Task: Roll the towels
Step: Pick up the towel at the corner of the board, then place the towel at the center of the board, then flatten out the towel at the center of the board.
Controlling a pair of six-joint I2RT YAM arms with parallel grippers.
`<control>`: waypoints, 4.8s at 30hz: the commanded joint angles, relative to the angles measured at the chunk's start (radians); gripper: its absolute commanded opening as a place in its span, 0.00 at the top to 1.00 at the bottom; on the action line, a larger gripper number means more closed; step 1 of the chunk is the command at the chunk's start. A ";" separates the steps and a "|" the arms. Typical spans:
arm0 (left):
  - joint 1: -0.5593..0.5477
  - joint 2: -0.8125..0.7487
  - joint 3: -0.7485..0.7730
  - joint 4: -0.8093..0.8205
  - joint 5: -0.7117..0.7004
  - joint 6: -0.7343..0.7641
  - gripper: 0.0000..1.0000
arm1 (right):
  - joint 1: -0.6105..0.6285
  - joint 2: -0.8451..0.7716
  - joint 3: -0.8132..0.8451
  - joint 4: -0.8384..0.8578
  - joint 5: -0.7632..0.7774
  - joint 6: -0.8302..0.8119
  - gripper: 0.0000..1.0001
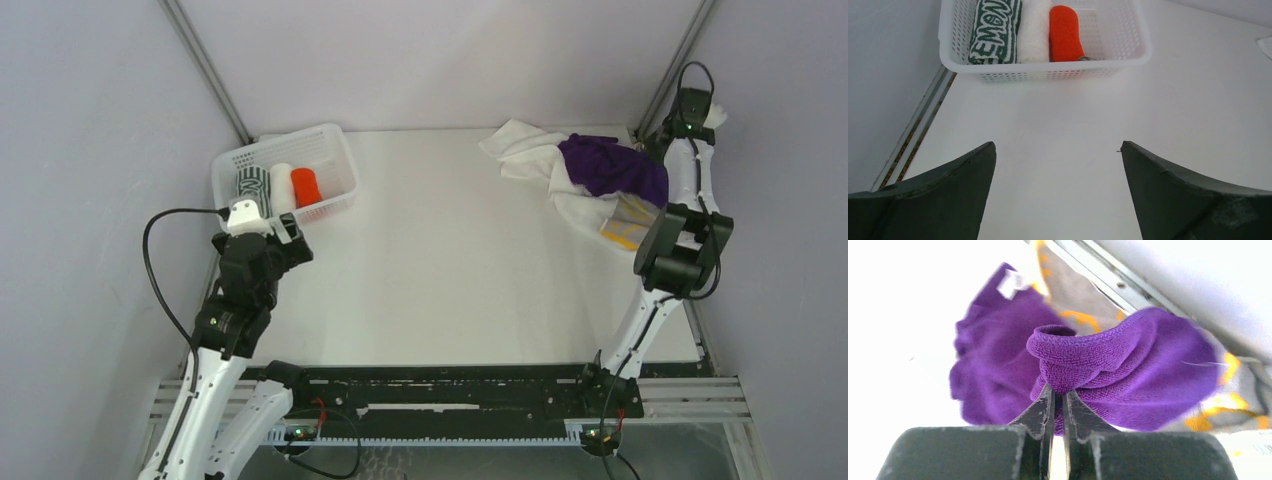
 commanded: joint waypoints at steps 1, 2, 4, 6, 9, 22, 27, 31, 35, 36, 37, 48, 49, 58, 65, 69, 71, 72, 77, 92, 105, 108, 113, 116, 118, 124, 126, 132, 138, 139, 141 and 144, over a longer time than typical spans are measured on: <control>0.005 -0.040 -0.017 0.038 -0.007 0.003 0.00 | 0.073 -0.283 0.041 0.052 0.052 -0.056 1.00; 0.005 -0.048 -0.018 0.037 -0.007 0.002 0.00 | 0.092 -0.320 0.040 0.048 0.059 -0.067 1.00; 0.005 -0.069 -0.022 0.038 -0.006 0.000 0.00 | 0.146 -0.394 0.028 0.040 0.073 -0.088 1.00; 0.002 -0.089 -0.025 0.038 -0.004 -0.003 0.00 | 0.204 -0.472 0.007 0.036 0.080 -0.108 1.00; -0.003 -0.128 -0.032 0.036 -0.004 -0.007 0.00 | 0.325 -0.606 -0.050 0.039 0.108 -0.146 1.00; -0.019 -0.175 0.056 -0.067 0.181 -0.098 0.00 | 0.871 -0.871 -0.169 0.084 -0.060 -0.202 1.00; -0.019 -0.152 0.066 -0.128 0.279 -0.154 0.00 | 0.842 -0.988 -0.488 0.099 0.006 -0.104 0.71; -0.020 -0.116 0.048 -0.160 0.348 -0.195 0.00 | 0.752 -1.040 -0.734 0.015 0.110 -0.043 0.49; -0.019 -0.056 0.001 -0.162 0.445 -0.240 0.00 | 0.689 -1.087 -0.910 -0.035 0.168 -0.030 0.35; -0.020 -0.036 -0.012 -0.161 0.455 -0.256 0.00 | 0.684 -1.099 -0.937 -0.035 0.170 -0.033 0.33; -0.020 -0.015 -0.026 -0.160 0.460 -0.273 0.00 | 0.682 -1.111 -0.962 -0.032 0.170 -0.033 0.32; -0.019 0.286 -0.155 0.020 0.311 -0.501 0.15 | 0.751 -1.169 -1.172 0.111 0.124 -0.037 0.31; -0.020 0.323 -0.157 0.043 0.280 -0.511 0.19 | 0.752 -1.169 -1.183 0.117 0.122 -0.034 0.31; -0.019 0.714 0.003 0.076 0.161 -0.448 0.41 | 0.802 -1.217 -1.265 0.199 0.150 -0.047 0.27; -0.020 0.880 0.075 0.075 0.191 -0.401 0.47 | 0.815 -1.221 -1.292 0.229 0.139 -0.044 0.28; -0.030 0.941 0.105 0.063 0.225 -0.399 0.51 | 0.817 -1.210 -1.300 0.239 0.134 -0.042 0.27; -0.038 0.966 0.112 0.056 0.224 -0.399 0.51 | 0.817 -1.207 -1.300 0.242 0.134 -0.043 0.27; -0.040 0.981 0.115 0.050 0.227 -0.387 0.51 | 0.817 -1.207 -1.300 0.242 0.134 -0.042 0.27; -0.054 1.023 0.107 0.036 0.241 -0.381 0.54 | 0.818 -1.219 -1.300 0.239 0.135 -0.039 0.28; -0.069 0.719 -0.082 0.022 0.189 -0.456 1.00 | 0.822 -1.160 -1.317 0.200 0.059 -0.009 0.28; -0.070 0.341 -0.149 -0.099 0.170 -0.478 1.00 | 0.822 -0.996 -1.418 0.338 -0.061 0.148 0.51; -0.070 0.318 -0.151 -0.107 0.176 -0.476 1.00 | 0.824 -0.958 -1.419 0.365 -0.078 0.152 0.56; -0.070 0.298 -0.155 -0.102 0.185 -0.471 1.00 | 0.845 -0.881 -1.420 0.466 -0.134 0.151 0.55; -0.070 0.297 -0.154 -0.103 0.185 -0.467 1.00 | 0.847 -0.833 -1.419 0.518 -0.153 0.158 0.55; -0.070 0.295 -0.153 -0.104 0.188 -0.466 1.00 | 0.849 -0.803 -1.419 0.558 -0.176 0.161 0.55; -0.069 0.256 -0.121 -0.151 0.146 -0.458 1.00 | 0.848 -0.773 -1.391 0.572 -0.172 0.138 0.88; -0.067 0.229 -0.094 -0.194 0.104 -0.455 1.00 | 0.847 -0.809 -1.346 0.476 -0.102 0.104 1.00; -0.040 0.104 0.009 -0.324 0.005 -0.428 1.00 | 0.837 -1.007 -1.076 0.064 0.125 -0.078 1.00; -0.035 0.075 0.062 -0.380 0.000 -0.399 1.00 | 0.822 -0.941 -0.709 -0.311 0.247 -0.192 1.00; -0.034 0.078 0.056 -0.373 0.007 -0.399 1.00 | 0.823 -0.921 -0.681 -0.313 0.259 -0.191 0.92; -0.035 0.090 0.036 -0.351 0.031 -0.399 1.00 | 0.823 -0.891 -0.673 -0.277 0.241 -0.189 0.63; -0.035 0.118 0.013 -0.324 0.055 -0.367 1.00 | 0.824 -0.861 -0.692 -0.215 0.187 -0.173 0.46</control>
